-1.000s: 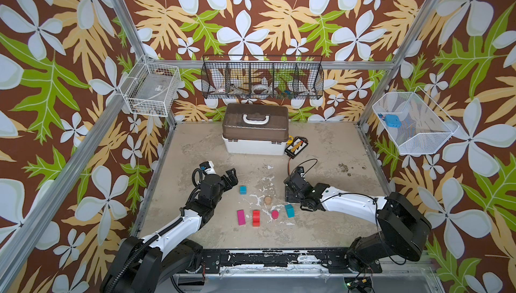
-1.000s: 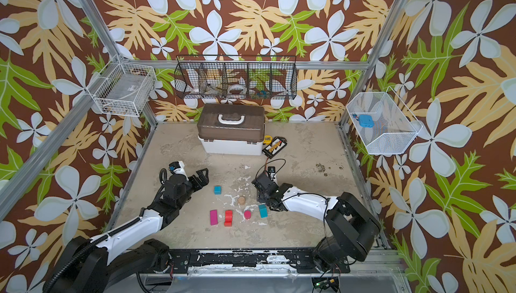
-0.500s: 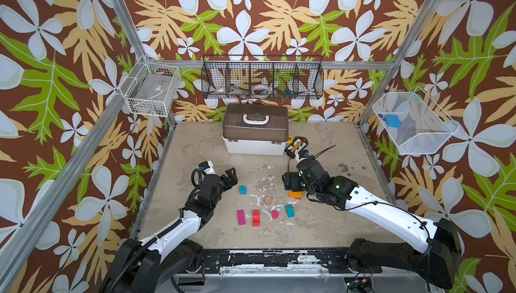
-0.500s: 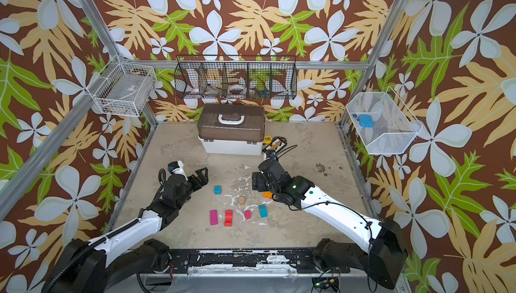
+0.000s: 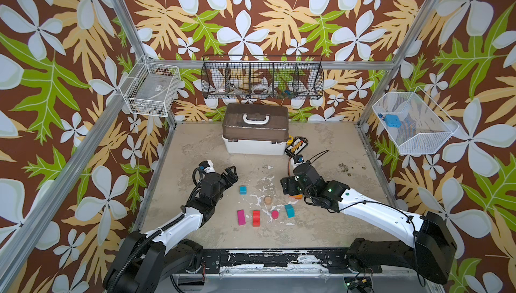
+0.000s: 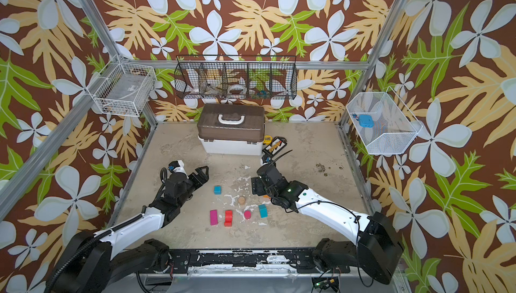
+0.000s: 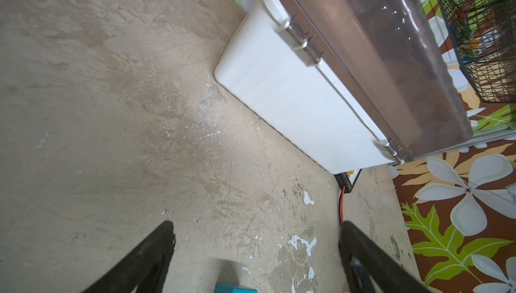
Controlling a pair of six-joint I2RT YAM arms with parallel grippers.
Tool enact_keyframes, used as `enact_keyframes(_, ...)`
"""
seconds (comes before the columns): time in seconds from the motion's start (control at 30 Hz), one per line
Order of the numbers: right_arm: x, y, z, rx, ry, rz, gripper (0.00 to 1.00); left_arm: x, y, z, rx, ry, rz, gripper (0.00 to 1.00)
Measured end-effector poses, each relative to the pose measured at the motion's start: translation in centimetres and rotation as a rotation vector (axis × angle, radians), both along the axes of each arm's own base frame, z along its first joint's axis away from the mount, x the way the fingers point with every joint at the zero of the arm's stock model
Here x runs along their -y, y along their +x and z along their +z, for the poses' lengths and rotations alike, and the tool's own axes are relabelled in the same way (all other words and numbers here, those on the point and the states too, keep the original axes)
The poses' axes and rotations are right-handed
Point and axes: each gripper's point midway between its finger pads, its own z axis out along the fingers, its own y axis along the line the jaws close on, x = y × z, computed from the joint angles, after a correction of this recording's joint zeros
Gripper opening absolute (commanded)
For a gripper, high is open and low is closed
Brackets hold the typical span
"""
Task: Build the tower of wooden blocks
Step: 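Move the right gripper over the red arch block near the magenta block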
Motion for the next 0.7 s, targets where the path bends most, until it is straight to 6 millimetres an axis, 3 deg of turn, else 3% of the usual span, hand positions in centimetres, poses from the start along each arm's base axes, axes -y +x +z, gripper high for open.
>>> enact_keyframes(0.17,-2.6,-1.9,-1.0,0.009,-0.003,0.091,0.83,-0.3,-0.6,-0.1,0.013,-0.005,0.002,0.97)
enact_keyframes(0.43,-9.1,-5.5,-2.0,0.064,-0.08,0.273,0.78,-0.8,-0.7,0.6,0.031,0.0,0.024,0.99)
enact_keyframes(0.7,-11.6,-5.8,-3.9,0.044,-0.132,0.317,0.76,-1.2,-0.8,1.0,0.047,0.003,0.04,0.99)
